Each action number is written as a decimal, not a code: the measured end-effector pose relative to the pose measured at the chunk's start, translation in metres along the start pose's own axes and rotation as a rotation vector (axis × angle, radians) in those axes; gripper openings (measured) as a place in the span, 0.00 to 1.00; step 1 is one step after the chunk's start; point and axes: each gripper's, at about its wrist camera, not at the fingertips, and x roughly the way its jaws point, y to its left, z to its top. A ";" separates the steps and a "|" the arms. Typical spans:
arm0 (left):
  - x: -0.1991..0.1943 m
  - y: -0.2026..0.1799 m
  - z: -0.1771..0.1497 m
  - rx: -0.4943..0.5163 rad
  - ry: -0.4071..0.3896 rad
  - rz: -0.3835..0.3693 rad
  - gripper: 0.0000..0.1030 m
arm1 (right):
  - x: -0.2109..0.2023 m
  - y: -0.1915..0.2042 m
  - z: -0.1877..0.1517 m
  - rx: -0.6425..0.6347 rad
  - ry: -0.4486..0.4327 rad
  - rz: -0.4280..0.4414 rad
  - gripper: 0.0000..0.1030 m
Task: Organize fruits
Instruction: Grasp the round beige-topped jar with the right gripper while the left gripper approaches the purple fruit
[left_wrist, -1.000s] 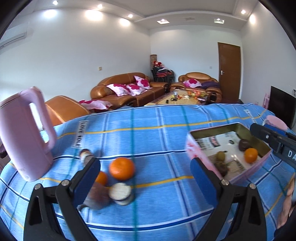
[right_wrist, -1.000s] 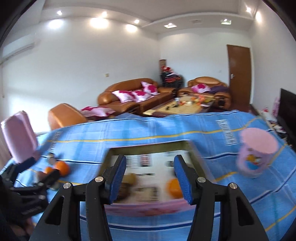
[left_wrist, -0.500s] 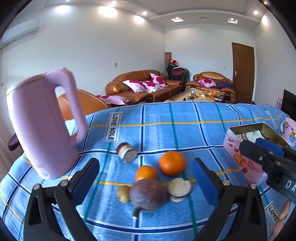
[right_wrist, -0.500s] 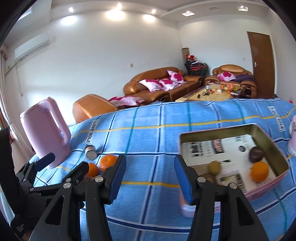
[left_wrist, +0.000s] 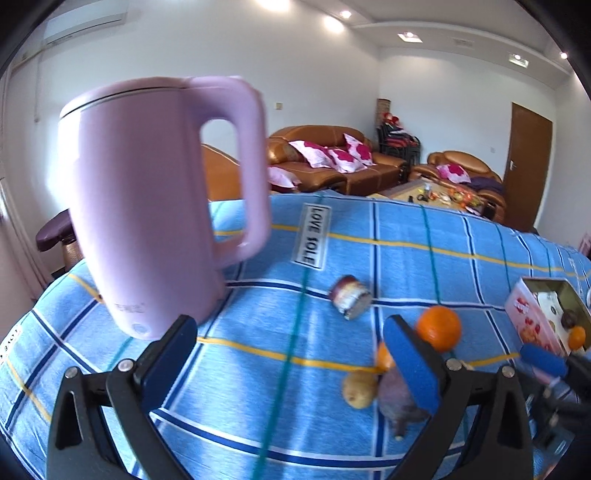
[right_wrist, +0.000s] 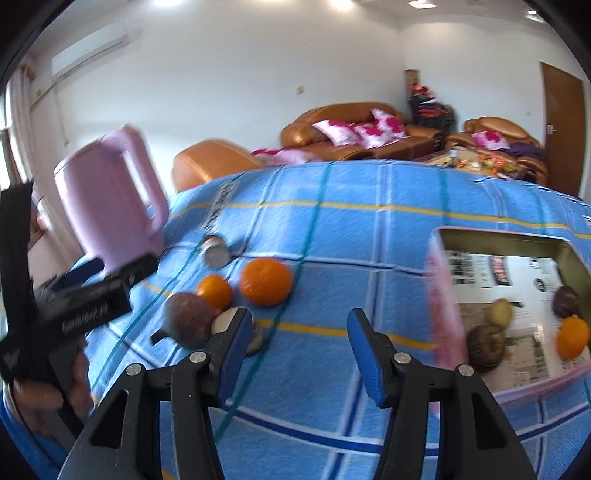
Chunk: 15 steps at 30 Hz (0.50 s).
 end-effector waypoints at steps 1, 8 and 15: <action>0.001 0.003 0.001 -0.005 0.001 0.000 1.00 | 0.004 0.006 0.000 -0.022 0.022 0.019 0.54; 0.001 0.017 0.004 -0.044 0.002 -0.004 1.00 | 0.029 0.032 -0.005 -0.098 0.131 0.021 0.54; -0.001 0.010 0.005 -0.021 0.007 -0.072 0.99 | 0.045 0.032 0.004 -0.087 0.149 -0.007 0.54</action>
